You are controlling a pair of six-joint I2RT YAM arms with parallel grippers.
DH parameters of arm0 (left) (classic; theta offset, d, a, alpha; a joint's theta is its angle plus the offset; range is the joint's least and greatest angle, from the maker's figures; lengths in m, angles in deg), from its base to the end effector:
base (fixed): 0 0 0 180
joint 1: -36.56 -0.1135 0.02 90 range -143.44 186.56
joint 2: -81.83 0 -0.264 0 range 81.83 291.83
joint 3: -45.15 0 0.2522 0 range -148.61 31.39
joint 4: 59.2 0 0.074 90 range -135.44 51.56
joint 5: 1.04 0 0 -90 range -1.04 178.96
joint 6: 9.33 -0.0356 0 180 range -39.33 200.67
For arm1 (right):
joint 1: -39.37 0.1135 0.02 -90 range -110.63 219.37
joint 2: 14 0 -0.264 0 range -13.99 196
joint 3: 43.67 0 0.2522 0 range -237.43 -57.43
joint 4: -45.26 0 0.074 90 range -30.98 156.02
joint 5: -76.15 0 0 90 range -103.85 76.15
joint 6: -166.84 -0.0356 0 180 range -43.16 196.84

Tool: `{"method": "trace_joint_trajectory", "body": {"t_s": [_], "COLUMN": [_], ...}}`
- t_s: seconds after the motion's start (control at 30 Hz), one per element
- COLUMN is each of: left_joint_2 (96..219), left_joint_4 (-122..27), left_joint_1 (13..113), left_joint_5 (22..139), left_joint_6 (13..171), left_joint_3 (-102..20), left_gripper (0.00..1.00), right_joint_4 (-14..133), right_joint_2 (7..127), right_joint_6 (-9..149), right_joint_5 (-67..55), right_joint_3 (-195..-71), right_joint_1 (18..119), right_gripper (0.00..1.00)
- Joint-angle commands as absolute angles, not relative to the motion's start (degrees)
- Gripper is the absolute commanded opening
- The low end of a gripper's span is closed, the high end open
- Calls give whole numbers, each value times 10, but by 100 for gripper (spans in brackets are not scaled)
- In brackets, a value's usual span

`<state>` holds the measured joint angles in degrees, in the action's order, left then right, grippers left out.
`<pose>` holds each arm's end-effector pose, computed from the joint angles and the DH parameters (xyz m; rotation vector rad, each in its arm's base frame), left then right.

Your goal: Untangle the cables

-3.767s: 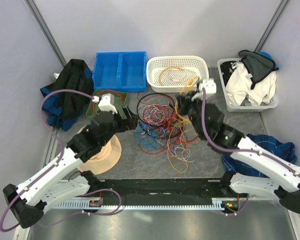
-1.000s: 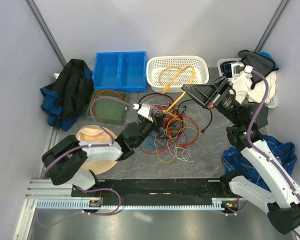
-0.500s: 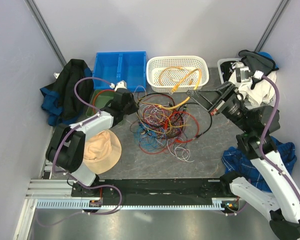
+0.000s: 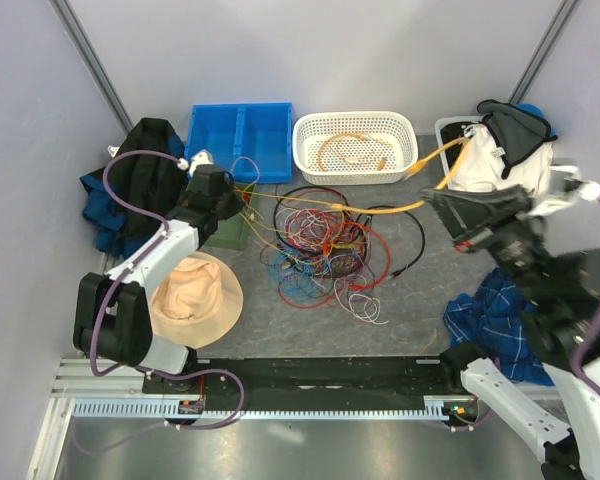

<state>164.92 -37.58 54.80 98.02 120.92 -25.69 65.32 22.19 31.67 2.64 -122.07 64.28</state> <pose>0.3107 -0.0965 0.2612 -0.5069 2.1239 -0.4174 0.0809 0.0487 0.4796 -0.0459 1.2950 1.2316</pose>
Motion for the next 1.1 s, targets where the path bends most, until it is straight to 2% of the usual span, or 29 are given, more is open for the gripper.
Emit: {"method": "trace_joint_trajectory", "body": {"t_s": [0.0, 0.2, 0.53, 0.67, 0.9, 1.07], "left_joint_2": [1643, 1666, 1630, 1580, 1466, 1424], "left_joint_4": [-350, -330, -337, -350, -360, -363], "left_joint_1": [515, 515, 517, 541, 620, 677], "left_joint_5": [970, 958, 917, 892, 938, 970], "left_joint_6": [1198, 1191, 1205, 1225, 1247, 1251], "left_joint_3": [-297, -341, -323, -288, -193, -145], "left_gripper": [2, 2, 2, 2, 2, 2], "right_joint_4": [669, 695, 715, 695, 594, 536], "right_joint_2": [176, 188, 213, 267, 386, 516], "right_joint_6": [415, 424, 441, 451, 465, 490], "right_joint_5": [-32, -40, -98, -131, -196, -242], "right_joint_3": [-1377, -1447, -1345, -1320, -1299, -1304], "right_joint_1": [649, 668, 673, 673, 673, 660], "right_gripper": [0, 0, 0, 0, 0, 0]}}
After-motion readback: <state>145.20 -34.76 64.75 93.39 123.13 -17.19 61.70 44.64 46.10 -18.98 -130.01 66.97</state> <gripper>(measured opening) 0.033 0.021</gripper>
